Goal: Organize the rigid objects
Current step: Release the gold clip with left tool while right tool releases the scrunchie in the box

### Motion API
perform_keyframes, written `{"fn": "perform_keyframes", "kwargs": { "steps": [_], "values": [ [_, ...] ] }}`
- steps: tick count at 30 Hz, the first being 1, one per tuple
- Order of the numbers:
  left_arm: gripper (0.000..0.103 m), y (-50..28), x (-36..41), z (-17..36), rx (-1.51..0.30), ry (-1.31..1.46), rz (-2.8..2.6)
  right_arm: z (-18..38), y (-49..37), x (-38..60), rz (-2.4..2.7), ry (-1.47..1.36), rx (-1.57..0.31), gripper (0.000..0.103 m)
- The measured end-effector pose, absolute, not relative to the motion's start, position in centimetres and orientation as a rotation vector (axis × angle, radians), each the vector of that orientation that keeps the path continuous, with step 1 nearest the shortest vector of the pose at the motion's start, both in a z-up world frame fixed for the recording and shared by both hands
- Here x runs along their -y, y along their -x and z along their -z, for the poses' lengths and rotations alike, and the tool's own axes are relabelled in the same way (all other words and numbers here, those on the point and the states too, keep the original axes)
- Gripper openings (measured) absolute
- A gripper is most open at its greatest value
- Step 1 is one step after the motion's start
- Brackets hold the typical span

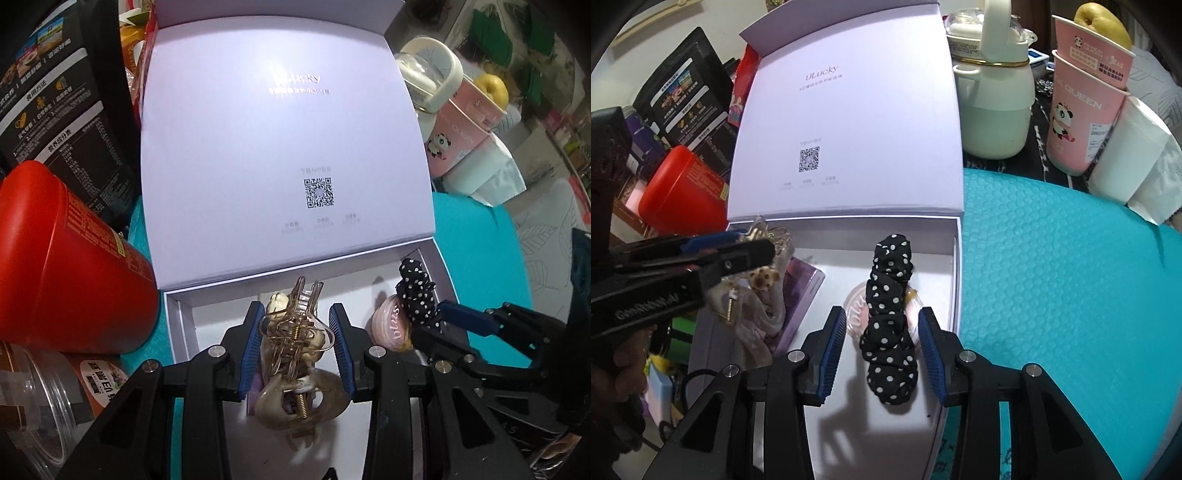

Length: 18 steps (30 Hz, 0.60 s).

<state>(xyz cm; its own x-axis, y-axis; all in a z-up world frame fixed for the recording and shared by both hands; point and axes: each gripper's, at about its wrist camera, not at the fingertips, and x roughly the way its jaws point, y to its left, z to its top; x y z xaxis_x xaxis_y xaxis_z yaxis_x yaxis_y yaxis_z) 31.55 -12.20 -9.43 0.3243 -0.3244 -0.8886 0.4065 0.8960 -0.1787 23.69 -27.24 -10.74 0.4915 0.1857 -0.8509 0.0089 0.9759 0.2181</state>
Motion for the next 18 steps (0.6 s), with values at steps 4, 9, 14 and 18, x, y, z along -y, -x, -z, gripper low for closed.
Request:
{"fn": "perform_keyframes", "kwargs": {
  "steps": [4, 9, 14, 18],
  "values": [
    [0.036, -31.2, 12.5, 9.3, -1.153, -0.079, 0.497, 10.3, -23.2, 27.4, -0.096, -0.189, -1.05, 0.04],
    [0.073, -30.9, 12.3, 8.5, -1.146, -0.085, 0.499, 9.3, -22.5, 27.5, -0.089, -0.173, -1.035, 0.04],
    [0.077, -30.4, 12.1, 7.1, -1.119, -0.068, 0.499, 8.0, -21.6, 27.8, -0.08, -0.163, -1.021, 0.042],
    [0.077, -29.9, 11.8, 5.9, -1.107, -0.067, 0.487, 6.7, -21.0, 27.8, -0.064, -0.152, -1.002, 0.042]
  ]
}}
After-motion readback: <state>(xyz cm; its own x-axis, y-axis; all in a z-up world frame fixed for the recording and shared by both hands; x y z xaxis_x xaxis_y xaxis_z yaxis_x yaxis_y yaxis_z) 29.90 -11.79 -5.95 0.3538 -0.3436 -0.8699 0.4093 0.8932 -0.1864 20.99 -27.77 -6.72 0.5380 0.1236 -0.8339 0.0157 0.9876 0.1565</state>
